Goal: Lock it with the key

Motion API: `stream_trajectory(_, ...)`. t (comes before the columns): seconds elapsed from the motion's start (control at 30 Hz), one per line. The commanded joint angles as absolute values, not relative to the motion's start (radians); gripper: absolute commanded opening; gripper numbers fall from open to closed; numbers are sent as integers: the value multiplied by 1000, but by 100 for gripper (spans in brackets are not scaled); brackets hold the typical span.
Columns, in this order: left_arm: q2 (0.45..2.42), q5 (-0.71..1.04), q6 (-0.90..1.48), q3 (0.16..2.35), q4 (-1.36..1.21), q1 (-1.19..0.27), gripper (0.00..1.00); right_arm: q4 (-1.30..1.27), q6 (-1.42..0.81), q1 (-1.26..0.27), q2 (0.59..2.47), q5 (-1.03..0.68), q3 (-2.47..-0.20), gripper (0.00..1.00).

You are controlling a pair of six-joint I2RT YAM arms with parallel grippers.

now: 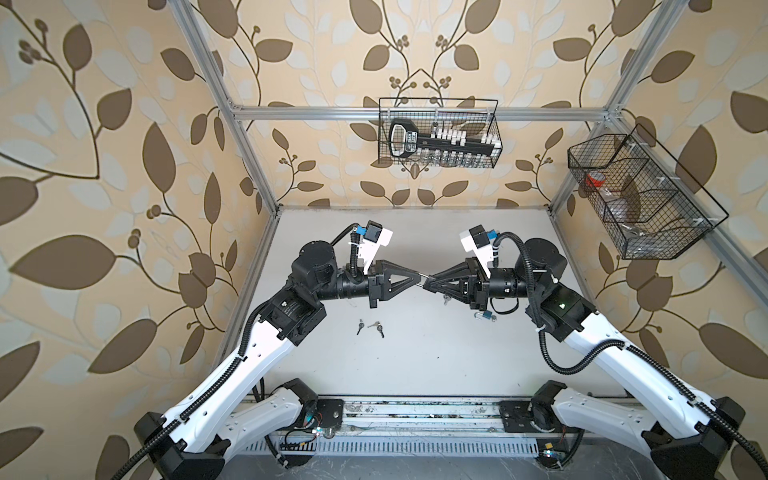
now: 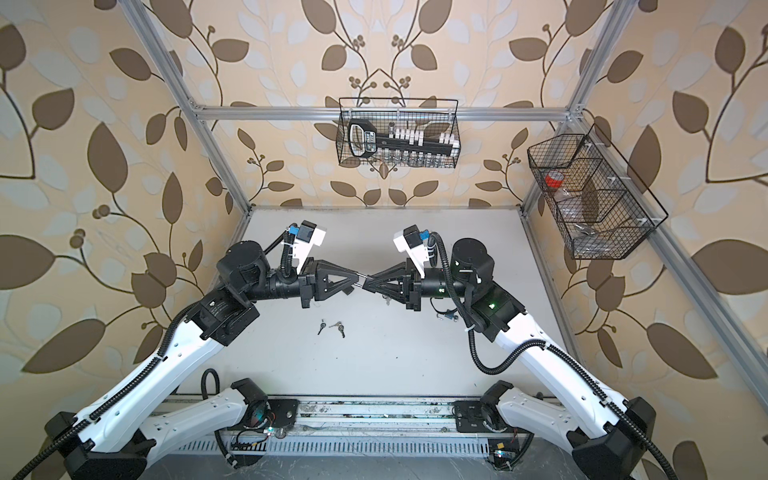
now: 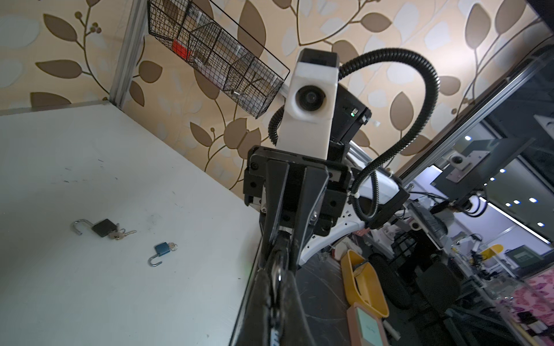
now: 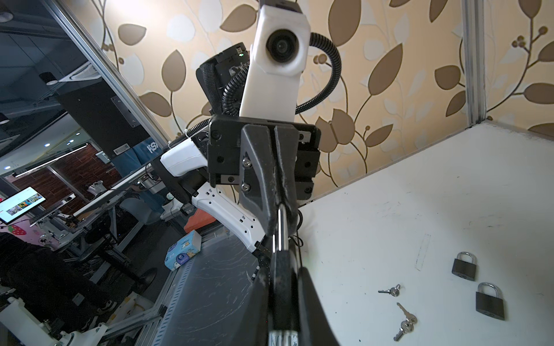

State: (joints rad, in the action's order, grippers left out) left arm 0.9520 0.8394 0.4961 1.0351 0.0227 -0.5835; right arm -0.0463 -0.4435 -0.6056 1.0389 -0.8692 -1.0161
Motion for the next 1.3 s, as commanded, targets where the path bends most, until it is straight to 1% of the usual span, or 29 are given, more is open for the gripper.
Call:
stream_trajectory(0.0,939,865,479,1075,0,-590,0,-67,-429,-601,1013,-888,-1037,0)
stream_trajectory(0.07,936,861,483,1075,-4,-589,0,-85,-431,-602,1006,-886,-1029,0)
stream_trajectory(0.1,934,858,488,1071,-11,-590,0,-105,-436,-603,1002,-888,-1024,3)
stream_trajectory(0.17,927,851,508,1061,-39,-590,0,-186,-466,-604,990,-887,-995,24)
stream_trajectory(0.2,924,847,517,1057,-53,-591,0,-230,-485,-604,985,-886,-978,30)
stream_trajectory(0.27,919,838,548,1045,-93,-590,0,-315,-516,-608,976,-876,-945,39)
stream_trajectory(0.33,917,834,581,1034,-136,-590,0,-354,-516,-614,974,-857,-926,42)
stream_trajectory(0.53,912,822,609,1022,-165,-595,0,-374,-510,-624,991,-842,-913,42)
stream_trajectory(0.67,913,820,616,1019,-175,-595,0,-368,-503,-632,998,-825,-913,40)
stream_trajectory(0.77,914,825,634,1012,-203,-596,0,-323,-482,-636,1011,-795,-925,36)
stream_trajectory(0.97,910,817,625,1011,-188,-600,0,-347,-490,-639,1000,-778,-914,27)
stream_trajectory(1.1,905,805,617,1012,-178,-600,0,-349,-493,-638,989,-777,-908,23)
stream_trajectory(1.2,903,797,617,1015,-178,-600,0,-348,-497,-639,991,-776,-900,23)
stream_trajectory(1.27,904,799,622,1015,-185,-600,0,-348,-499,-638,995,-778,-895,28)
